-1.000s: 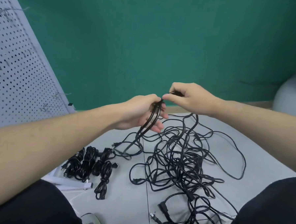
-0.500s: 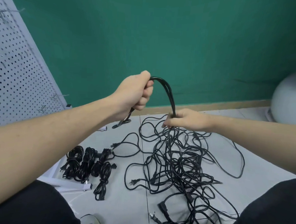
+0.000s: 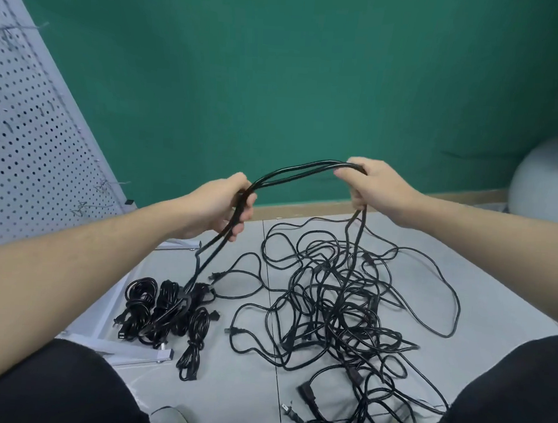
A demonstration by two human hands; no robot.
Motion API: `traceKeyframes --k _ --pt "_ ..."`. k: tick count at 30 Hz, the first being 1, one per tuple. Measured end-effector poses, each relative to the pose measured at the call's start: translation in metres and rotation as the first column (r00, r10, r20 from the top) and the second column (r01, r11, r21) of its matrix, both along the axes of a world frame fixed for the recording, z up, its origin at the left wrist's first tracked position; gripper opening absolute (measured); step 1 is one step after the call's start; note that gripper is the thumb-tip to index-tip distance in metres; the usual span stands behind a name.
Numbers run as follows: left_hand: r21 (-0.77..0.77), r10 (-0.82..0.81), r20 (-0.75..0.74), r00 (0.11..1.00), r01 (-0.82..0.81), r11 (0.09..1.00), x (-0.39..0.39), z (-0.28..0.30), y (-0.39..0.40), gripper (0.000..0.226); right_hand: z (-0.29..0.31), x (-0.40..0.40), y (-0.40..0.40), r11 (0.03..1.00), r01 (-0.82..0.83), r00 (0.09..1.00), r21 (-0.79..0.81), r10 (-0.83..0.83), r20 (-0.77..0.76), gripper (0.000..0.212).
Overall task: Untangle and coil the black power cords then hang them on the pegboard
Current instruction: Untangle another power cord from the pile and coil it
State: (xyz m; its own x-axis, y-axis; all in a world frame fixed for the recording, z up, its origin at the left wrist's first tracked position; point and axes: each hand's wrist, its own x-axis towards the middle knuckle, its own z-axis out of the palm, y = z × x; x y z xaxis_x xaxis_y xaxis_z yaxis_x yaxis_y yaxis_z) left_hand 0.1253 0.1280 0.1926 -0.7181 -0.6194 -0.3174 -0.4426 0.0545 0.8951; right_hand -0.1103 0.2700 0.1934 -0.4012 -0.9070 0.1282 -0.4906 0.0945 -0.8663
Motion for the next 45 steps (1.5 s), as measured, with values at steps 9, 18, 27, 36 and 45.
traceKeyframes --k 9,18,27,36,45 --pt "0.026 -0.136 -0.085 0.987 0.138 0.990 -0.022 0.015 0.039 0.037 0.021 0.038 0.001 0.972 -0.218 0.877 0.085 0.233 -0.419 0.023" --pt "-0.347 -0.182 0.015 0.983 0.176 0.921 -0.030 0.026 0.053 0.045 -0.006 0.028 0.003 0.883 -0.288 0.902 0.370 0.380 -0.206 0.043" --pt "-0.120 -0.160 -0.058 0.985 0.152 0.981 -0.015 0.041 0.042 0.036 -0.067 -0.004 0.010 0.763 -0.209 0.861 0.612 0.440 -0.255 0.014" --pt "0.071 -0.150 0.262 0.953 0.136 0.988 0.034 0.019 -0.013 0.034 -0.032 -0.023 0.008 0.966 -0.101 0.986 0.238 0.065 0.155 0.029" --pt "0.183 -0.300 0.374 0.878 0.247 0.952 0.050 -0.006 -0.011 0.045 0.001 0.003 0.006 0.970 -0.118 0.980 0.211 0.148 -0.135 0.021"
